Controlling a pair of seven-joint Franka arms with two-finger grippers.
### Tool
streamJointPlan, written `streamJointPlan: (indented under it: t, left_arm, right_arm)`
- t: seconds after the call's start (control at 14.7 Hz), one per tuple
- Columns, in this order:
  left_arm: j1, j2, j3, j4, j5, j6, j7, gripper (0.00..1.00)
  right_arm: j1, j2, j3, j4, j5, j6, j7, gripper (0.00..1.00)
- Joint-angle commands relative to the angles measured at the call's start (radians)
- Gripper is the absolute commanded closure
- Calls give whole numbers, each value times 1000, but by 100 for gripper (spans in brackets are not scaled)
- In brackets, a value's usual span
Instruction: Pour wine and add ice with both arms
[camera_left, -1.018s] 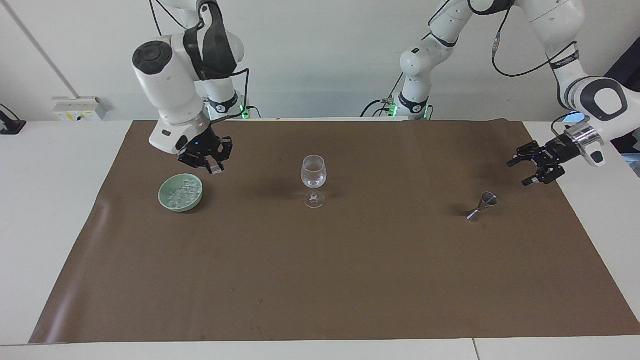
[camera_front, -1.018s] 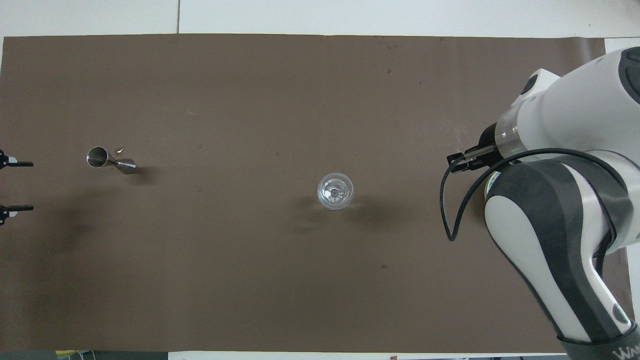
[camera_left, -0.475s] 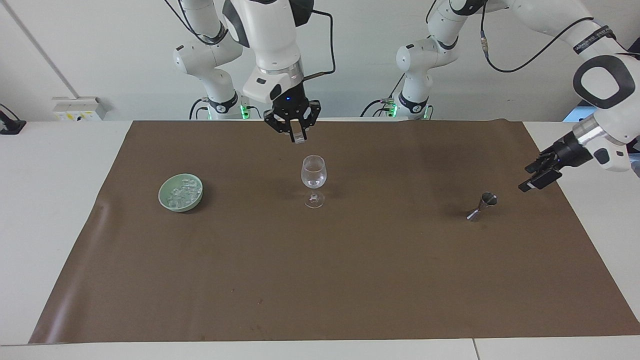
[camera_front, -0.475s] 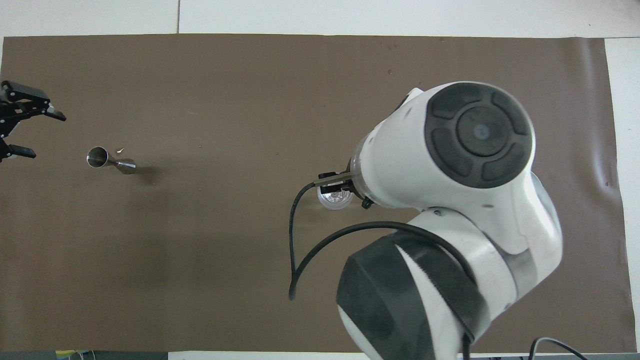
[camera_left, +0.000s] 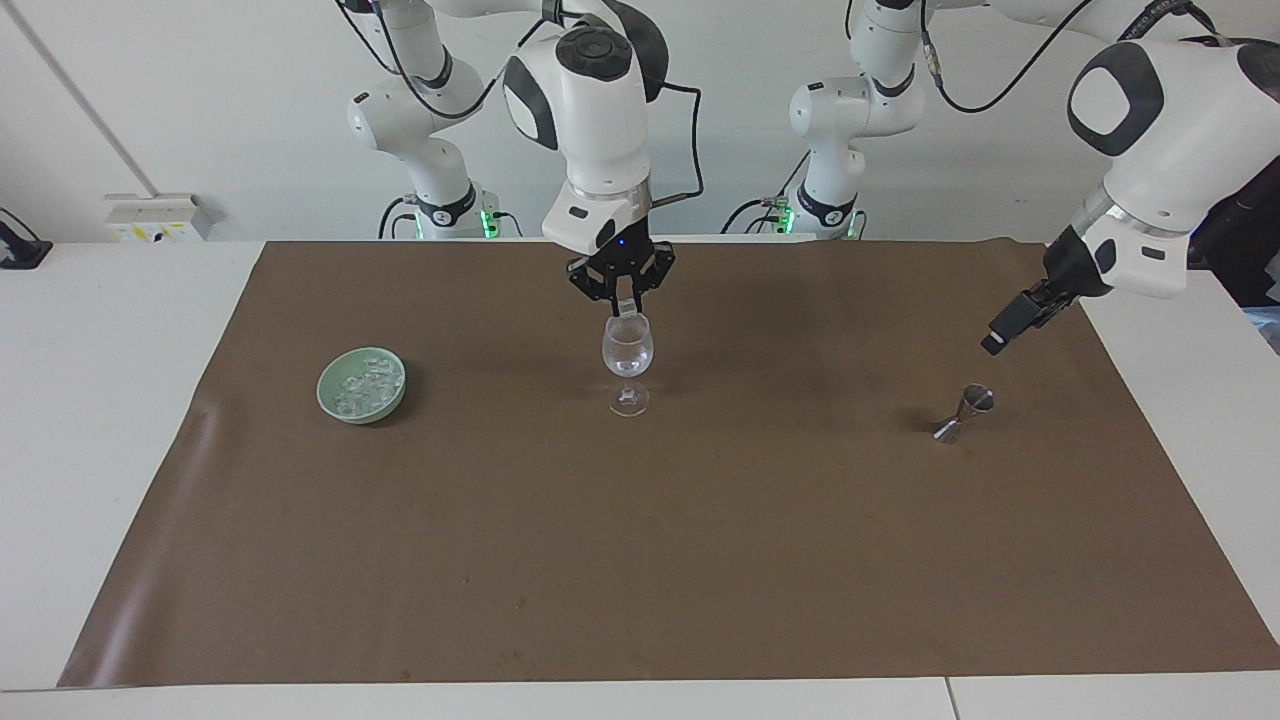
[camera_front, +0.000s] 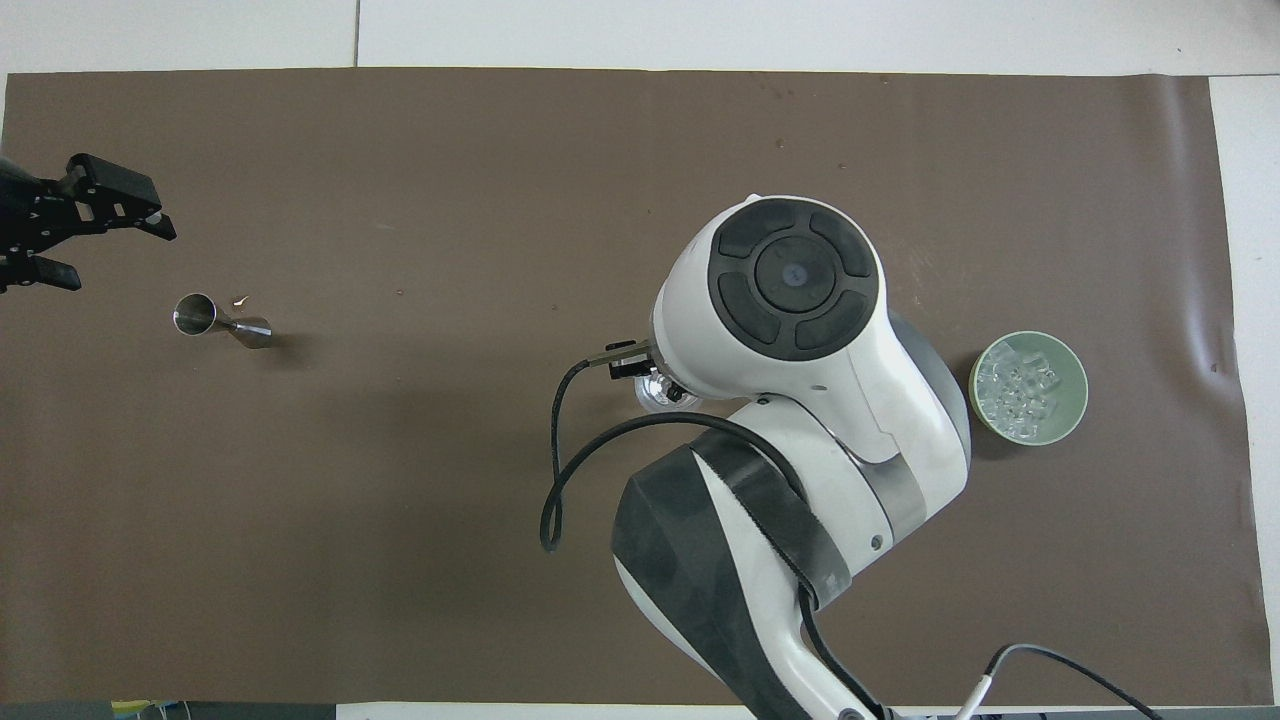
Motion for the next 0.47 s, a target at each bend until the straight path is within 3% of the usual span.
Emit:
streamJointPlan:
  t: [0.0, 0.41]
  left_arm:
    - [-30, -42, 13, -36, 39, -20, 141, 0]
    - [-16, -85, 15, -36, 45, -138, 358, 0]
  right_arm:
    - [-2, -57, -1, -113, -10, 83, 1, 100]
    - [21, -40, -1, -120, -10, 96, 4, 100]
